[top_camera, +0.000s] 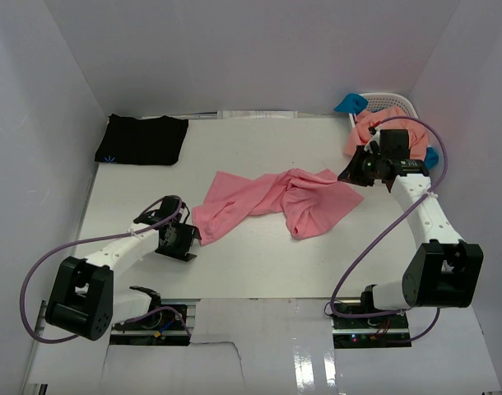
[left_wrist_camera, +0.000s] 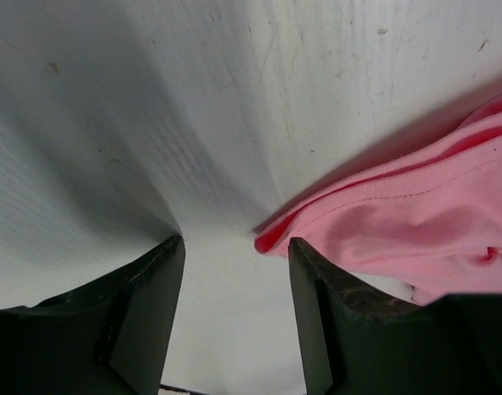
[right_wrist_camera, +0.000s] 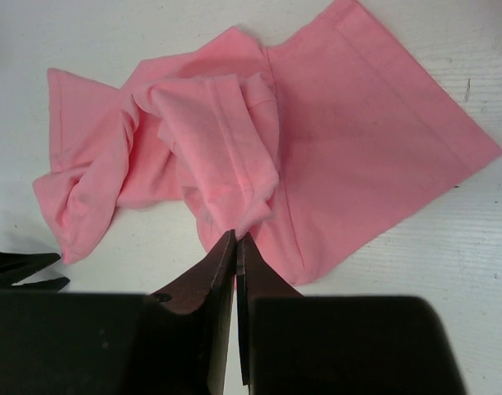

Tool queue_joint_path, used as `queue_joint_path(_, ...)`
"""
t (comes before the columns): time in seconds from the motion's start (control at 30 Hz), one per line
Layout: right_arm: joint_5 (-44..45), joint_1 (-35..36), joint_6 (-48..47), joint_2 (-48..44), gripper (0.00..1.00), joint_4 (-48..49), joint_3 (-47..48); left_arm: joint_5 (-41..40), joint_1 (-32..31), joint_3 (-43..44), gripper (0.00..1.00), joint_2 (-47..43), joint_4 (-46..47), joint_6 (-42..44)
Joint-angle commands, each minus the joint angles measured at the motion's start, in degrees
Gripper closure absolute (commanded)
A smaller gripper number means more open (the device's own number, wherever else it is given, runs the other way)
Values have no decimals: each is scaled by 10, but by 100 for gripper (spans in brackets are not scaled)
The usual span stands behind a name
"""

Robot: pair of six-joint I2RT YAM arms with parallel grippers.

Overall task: Fold and stack the t-shirts
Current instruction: Flatten out the tshirt

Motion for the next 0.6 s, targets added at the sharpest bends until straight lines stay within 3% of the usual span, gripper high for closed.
queue_joint_path(0.0, -12, 2, 3, -18, 92, 23, -10, -13, -13, 25, 36, 16, -5, -57)
queue_joint_path(0.3, -12, 2, 3, -25, 92, 25, -11, -14, -27, 28, 36, 53, 16, -66)
queue_joint_path(0.37, -12, 1, 3, -28, 92, 25, -11, -14, -27, 26, 39, 56, 27, -66)
queue_joint_path(0.43, -12, 1, 3, -31, 92, 26, -12, -13, -27, 23, 53, 61, 36, -66)
queue_joint_path(0.57, -13, 2, 4, -35, 92, 26, -16, -10, -27, 30, 55, 79, 45, -63)
